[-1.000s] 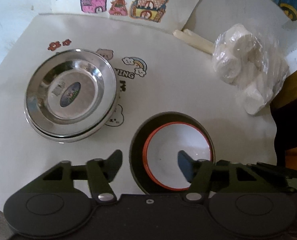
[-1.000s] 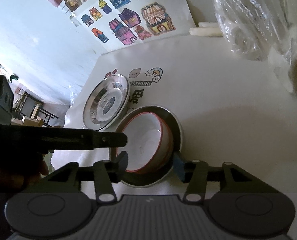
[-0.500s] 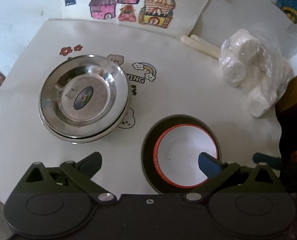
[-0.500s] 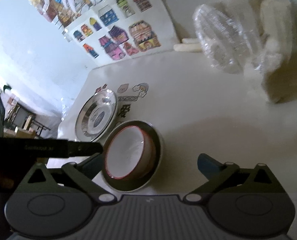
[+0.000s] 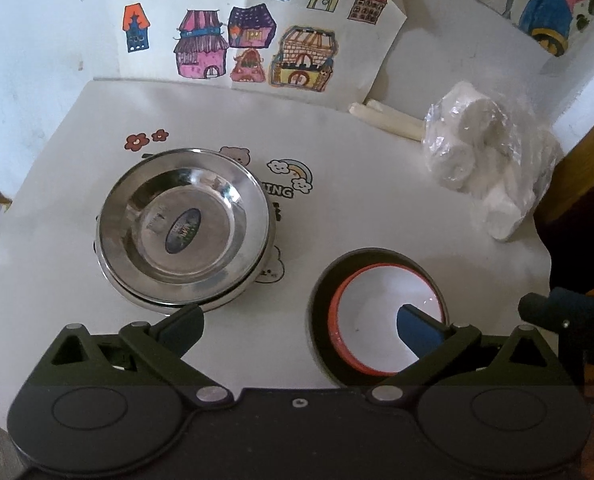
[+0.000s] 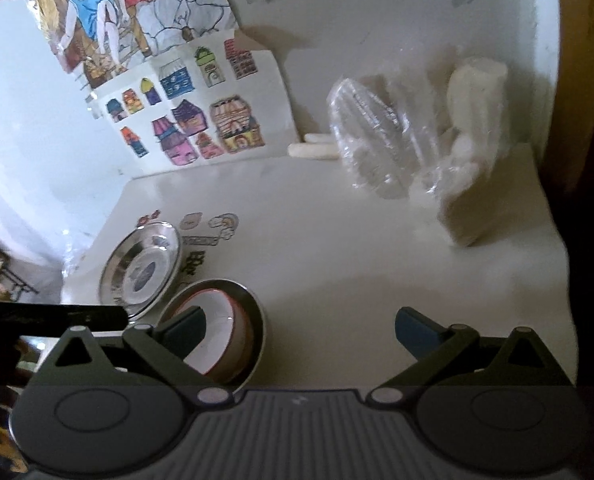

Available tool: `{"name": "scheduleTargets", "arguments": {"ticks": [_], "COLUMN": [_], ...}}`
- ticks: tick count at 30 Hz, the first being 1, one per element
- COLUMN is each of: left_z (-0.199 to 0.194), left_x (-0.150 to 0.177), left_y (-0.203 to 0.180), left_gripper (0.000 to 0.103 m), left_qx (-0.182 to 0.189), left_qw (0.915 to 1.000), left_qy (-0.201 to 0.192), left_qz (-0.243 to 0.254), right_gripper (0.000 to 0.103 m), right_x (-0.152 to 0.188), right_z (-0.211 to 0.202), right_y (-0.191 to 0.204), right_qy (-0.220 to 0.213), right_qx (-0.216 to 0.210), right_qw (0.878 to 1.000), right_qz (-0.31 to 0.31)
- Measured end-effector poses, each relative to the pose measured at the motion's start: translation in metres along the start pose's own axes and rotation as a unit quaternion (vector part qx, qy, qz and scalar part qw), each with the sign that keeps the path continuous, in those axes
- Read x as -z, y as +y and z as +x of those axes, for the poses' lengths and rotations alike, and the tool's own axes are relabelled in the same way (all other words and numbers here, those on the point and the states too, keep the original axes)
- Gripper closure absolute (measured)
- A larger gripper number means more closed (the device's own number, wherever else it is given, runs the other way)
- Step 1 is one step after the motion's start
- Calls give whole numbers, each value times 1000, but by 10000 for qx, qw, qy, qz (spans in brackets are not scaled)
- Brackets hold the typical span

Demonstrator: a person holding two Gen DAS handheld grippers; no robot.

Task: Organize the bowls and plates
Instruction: 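Raise both tools up and away from the nested bowls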

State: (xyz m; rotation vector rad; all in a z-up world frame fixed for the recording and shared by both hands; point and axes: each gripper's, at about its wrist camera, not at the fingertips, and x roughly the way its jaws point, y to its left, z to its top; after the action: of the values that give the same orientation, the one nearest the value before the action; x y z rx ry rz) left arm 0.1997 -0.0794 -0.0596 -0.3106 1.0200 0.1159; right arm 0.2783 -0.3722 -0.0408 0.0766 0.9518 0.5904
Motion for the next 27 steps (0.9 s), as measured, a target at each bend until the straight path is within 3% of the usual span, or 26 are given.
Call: {"name": "scheduleTargets", "arguments": {"ticks": [11,20,27], "left_z": [-15,-16,-18], "left_x": [3,21,23], "left_y": [35,47,58], "left_gripper": [1,1,1], "left_qx": [437,832,868], "left_qw": [9983,9899,9883], "left_qy": [-34,227,276], "left_qz": [378,1125,1226], "right_gripper": [0,0,0], "right_x": [21,45,50], "right_z": [-17,-29,-32], "right_y": [40,76,90], "right_qy": [158,43,97], "right_qx": [1137,1611,1815], "right_qw": [9933,9868,9832], "right_qz": [109,175,168]}}
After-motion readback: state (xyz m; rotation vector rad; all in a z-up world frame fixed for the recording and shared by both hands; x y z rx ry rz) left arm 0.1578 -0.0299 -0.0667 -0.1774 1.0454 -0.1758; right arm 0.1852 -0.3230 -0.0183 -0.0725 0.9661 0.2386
